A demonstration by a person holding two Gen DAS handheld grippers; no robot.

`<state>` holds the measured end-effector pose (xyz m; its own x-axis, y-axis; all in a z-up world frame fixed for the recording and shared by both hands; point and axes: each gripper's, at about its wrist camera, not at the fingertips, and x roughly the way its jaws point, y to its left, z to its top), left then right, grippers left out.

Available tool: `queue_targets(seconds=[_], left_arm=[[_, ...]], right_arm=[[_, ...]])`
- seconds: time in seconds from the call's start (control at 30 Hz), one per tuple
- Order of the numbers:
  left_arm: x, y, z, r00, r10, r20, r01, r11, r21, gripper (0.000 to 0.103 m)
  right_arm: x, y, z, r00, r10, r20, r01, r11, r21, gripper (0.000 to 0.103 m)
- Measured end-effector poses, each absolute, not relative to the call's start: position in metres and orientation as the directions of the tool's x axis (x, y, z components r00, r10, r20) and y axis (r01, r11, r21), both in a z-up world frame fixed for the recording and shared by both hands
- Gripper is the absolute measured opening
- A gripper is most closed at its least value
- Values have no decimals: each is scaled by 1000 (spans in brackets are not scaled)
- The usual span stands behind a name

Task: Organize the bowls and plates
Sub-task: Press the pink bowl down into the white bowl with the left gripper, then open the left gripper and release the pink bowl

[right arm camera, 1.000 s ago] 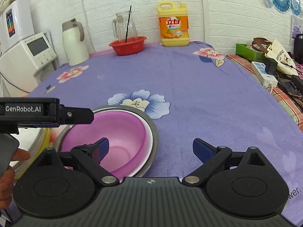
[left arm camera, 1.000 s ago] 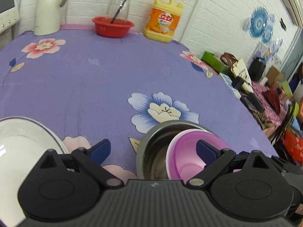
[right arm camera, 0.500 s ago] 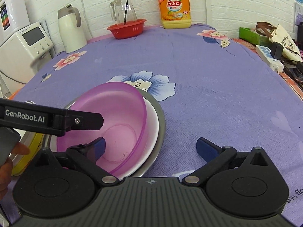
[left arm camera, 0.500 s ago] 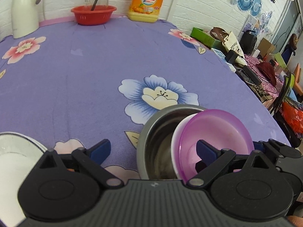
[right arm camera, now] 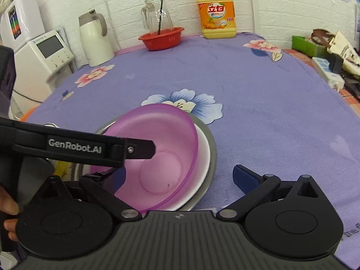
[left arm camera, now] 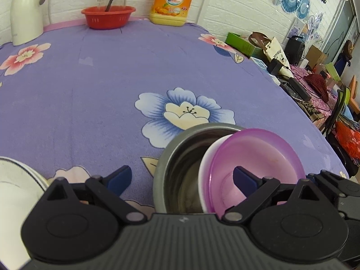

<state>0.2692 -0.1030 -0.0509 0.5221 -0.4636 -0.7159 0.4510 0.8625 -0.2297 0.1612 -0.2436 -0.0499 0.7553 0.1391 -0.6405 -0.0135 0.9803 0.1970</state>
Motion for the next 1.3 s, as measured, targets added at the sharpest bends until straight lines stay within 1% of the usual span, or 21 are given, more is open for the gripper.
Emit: queue_targets(seconds=[0.17, 0.33, 0.43, 0.63, 0.77, 0.87, 0.93, 1.03, 1.17, 1.3], left_arm=[[268, -105, -52, 529, -455, -717, 450, 866, -218, 96], [267, -104, -53, 532, -458, -712, 451, 865, -219, 96], [266, -104, -54, 537, -459, -708, 453, 865, -217, 96], [263, -104, -53, 536, -462, -706, 453, 864, -221, 96], [257, -102, -53, 525, -491, -695, 466, 849, -248, 96], [253, -105, -55, 534, -501, -681, 485, 841, -239, 95], [252, -107, -55, 530, -522, -668, 510, 826, -241, 86], [249, -112, -55, 506, -555, -660, 526, 805, -274, 78], [249, -118, -51, 493, -551, -673, 513, 809, -286, 75], [244, -121, -38, 502, -576, -646, 524, 796, -303, 74]], right_arm=[[166, -242, -55, 756, 137, -640, -6, 979, 203, 103], [167, -240, -56, 773, 100, -626, 3, 987, 160, 103], [166, -244, -56, 787, 114, -606, 1, 983, 186, 103], [164, -244, -56, 792, 111, -600, 7, 982, 191, 103], [159, -243, -56, 793, 115, -598, 15, 978, 208, 103], [155, -244, -56, 798, 121, -591, 11, 976, 215, 103], [154, -240, -58, 807, 108, -581, 11, 980, 197, 103], [153, -237, -59, 817, 128, -562, -13, 979, 203, 103], [156, -235, -57, 816, 143, -560, -10, 972, 233, 103], [152, -238, -47, 817, 120, -564, 20, 972, 235, 103]])
